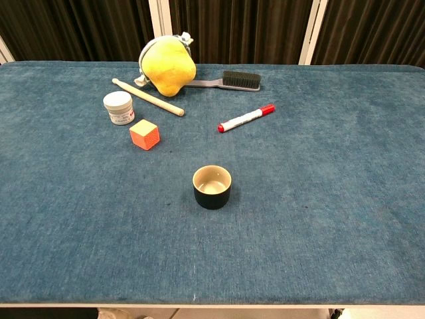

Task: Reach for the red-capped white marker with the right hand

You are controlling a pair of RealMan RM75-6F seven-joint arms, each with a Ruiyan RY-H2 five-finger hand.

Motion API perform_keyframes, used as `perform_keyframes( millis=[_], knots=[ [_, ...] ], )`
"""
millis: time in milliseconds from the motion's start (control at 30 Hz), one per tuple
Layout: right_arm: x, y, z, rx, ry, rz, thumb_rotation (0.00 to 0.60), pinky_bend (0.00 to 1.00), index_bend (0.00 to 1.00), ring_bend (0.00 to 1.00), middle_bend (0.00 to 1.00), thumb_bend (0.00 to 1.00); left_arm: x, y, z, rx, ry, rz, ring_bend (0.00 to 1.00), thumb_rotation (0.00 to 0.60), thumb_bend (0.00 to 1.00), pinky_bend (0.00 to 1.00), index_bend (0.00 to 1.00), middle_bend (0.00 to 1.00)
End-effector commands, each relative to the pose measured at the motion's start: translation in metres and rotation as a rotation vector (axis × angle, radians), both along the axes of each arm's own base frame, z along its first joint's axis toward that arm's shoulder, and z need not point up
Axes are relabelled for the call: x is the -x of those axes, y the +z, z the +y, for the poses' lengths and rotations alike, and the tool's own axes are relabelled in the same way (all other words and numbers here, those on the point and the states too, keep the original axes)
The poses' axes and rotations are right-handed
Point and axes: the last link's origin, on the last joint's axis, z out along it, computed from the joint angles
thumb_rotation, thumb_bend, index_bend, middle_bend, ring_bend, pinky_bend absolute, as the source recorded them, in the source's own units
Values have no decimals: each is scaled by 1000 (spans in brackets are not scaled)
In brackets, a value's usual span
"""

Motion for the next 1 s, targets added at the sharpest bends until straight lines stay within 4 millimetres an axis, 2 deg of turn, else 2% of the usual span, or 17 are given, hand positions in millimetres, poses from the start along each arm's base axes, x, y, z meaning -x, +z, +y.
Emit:
perform_keyframes(
  millis=[33, 433, 633, 767, 867, 1000],
  knots=[
    [0, 0, 0, 0, -1, 0, 600, 118, 142, 85, 59, 393, 0, 0, 0, 0, 1, 0, 0, 600, 339, 170, 214, 0],
    [5, -2, -3, -9, -17, -3, 600, 118, 142, 86, 59, 393, 0, 0, 0, 1, 1, 1, 0, 600, 339, 170, 214, 0],
    [9, -8, -12, -36, -19, 0, 600, 118, 150, 86, 59, 394, -1, 0, -1, -7, 3, -10, 0, 600, 339, 170, 214, 0],
    [10, -14, -30, -72, -7, -4, 600, 118, 170, 85, 59, 393, -1, 0, -2, -9, 2, -10, 0, 600, 339, 170, 214, 0],
    [4, -19, -57, -130, 23, 15, 600, 118, 188, 86, 59, 393, -2, 0, -2, -13, 3, -13, 0, 600, 339, 170, 214, 0],
    [-12, -32, -108, -205, 64, 20, 600, 118, 230, 85, 59, 393, -2, 0, -2, -13, 4, -14, 0, 600, 339, 170, 214, 0]
  ],
)
